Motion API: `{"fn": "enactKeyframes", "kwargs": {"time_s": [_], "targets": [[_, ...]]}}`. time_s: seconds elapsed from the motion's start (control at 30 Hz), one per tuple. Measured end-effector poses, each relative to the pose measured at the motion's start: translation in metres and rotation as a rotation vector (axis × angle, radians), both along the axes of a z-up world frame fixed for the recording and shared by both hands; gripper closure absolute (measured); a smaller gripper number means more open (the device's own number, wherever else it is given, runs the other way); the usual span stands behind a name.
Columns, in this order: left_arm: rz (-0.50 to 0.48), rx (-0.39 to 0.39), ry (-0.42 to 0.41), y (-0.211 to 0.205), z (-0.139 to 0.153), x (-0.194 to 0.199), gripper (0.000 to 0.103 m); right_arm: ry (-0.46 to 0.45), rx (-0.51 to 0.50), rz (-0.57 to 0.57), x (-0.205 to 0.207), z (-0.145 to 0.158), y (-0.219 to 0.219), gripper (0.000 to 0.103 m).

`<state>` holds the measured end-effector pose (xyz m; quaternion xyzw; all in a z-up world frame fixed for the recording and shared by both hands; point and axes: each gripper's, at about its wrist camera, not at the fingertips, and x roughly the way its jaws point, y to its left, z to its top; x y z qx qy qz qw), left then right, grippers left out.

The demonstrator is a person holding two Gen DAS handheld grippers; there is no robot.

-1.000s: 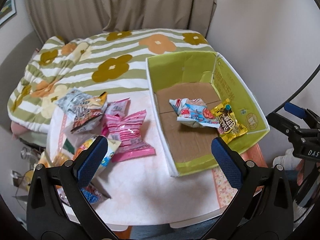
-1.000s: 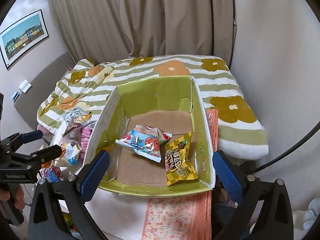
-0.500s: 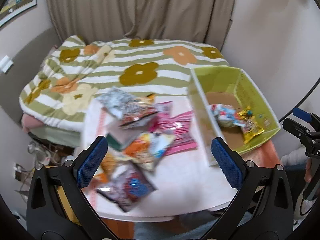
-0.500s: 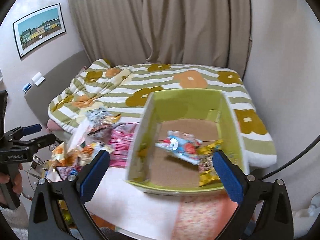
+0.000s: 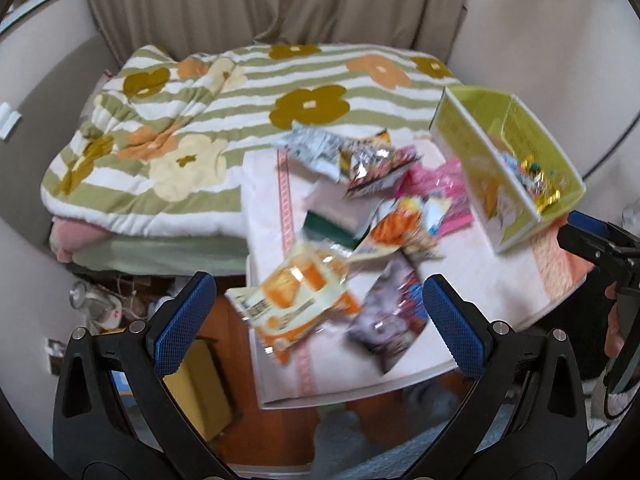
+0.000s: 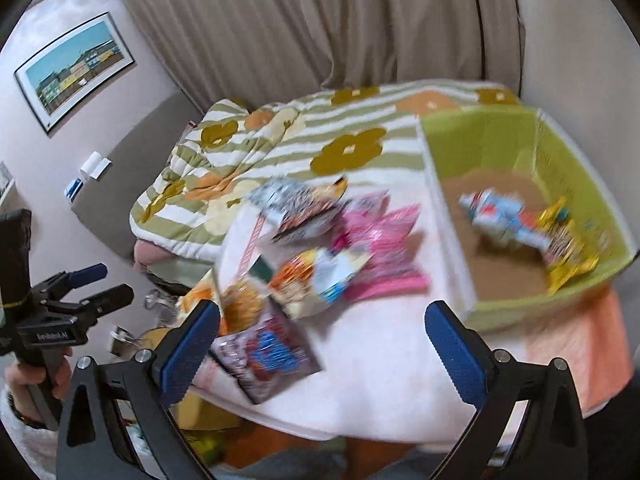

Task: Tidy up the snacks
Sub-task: 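Move both tools back over the snack pile on the table, then grasp the orange cake packet with left tool while right tool grasps the purple Sponge bag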

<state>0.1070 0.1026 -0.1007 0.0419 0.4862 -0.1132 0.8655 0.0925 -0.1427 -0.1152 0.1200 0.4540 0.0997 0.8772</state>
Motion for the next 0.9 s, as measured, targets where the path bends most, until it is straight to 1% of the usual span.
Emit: {"fn": "enactKeyframes", "kwargs": {"time_s": [0.1,0.17,0.3,0.37,0.4,0.47,0.67,0.7,0.83,0.87,0.9], "targets": [[-0.061,0.023,0.028,0.014,-0.016,0.003,0.000,0.048,0.025,-0.034,-0.002,-0.018,0.024,0.001],[-0.117,0.039,0.053,0.022,-0.032,0.006,0.000,0.082,0.047,-0.060,-0.003,-0.032,0.036,0.001],[-0.207,0.079,0.107,0.025,-0.064,0.012,0.000,0.156,0.092,-0.118,-0.003,-0.055,0.055,0.001],[-0.248,0.109,0.123,0.022,-0.079,0.015,0.000,0.199,0.112,-0.148,-0.003,-0.066,0.061,0.001],[-0.263,0.121,0.129,0.021,-0.085,0.017,0.000,0.238,0.119,-0.171,-0.004,-0.075,0.065,0.001],[-0.298,0.152,0.133,0.017,-0.097,0.022,0.000,0.269,0.138,-0.188,-0.002,-0.087,0.069,0.001],[-0.401,0.239,0.141,-0.001,-0.125,0.035,0.000,0.367,0.225,-0.255,0.004,-0.123,0.076,0.001],[-0.421,0.253,0.137,-0.004,-0.129,0.036,0.000,0.386,0.256,-0.276,0.005,-0.131,0.076,0.001],[-0.469,0.271,0.150,-0.010,-0.142,0.044,0.001,0.422,0.319,-0.330,0.010,-0.148,0.074,0.001],[-0.477,0.269,0.153,-0.011,-0.144,0.045,0.002,0.429,0.326,-0.339,0.010,-0.151,0.073,0.001],[-0.482,0.266,0.157,-0.012,-0.146,0.047,0.005,0.437,0.332,-0.349,0.011,-0.154,0.073,0.001]]}}
